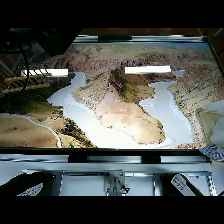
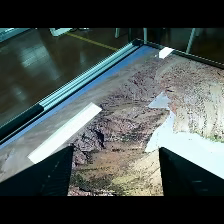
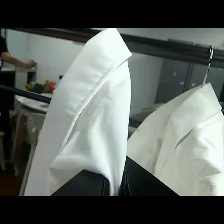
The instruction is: Fold the shirts.
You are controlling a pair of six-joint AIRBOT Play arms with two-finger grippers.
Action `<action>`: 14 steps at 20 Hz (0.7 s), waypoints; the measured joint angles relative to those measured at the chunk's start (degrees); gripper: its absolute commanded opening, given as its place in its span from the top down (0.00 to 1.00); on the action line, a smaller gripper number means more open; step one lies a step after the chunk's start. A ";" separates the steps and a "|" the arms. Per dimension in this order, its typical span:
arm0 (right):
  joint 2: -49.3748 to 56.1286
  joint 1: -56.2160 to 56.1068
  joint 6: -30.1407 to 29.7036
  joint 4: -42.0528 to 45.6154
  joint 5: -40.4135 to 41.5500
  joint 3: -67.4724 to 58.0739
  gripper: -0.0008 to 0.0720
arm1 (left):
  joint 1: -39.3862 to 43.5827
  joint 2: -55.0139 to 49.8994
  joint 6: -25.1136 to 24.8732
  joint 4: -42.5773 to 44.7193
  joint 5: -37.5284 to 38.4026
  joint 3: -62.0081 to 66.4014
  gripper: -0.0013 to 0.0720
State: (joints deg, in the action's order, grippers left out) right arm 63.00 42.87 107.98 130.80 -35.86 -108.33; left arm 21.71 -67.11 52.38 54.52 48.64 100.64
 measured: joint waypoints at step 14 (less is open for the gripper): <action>0.09 6.67 -1.18 -0.28 -1.73 0.07 0.91 | 0.00 -0.02 0.00 0.13 -0.48 0.00 0.16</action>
State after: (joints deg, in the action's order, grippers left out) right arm 63.09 49.54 106.80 130.52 -37.58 -108.27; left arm 21.71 -67.13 52.38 54.65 48.16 100.64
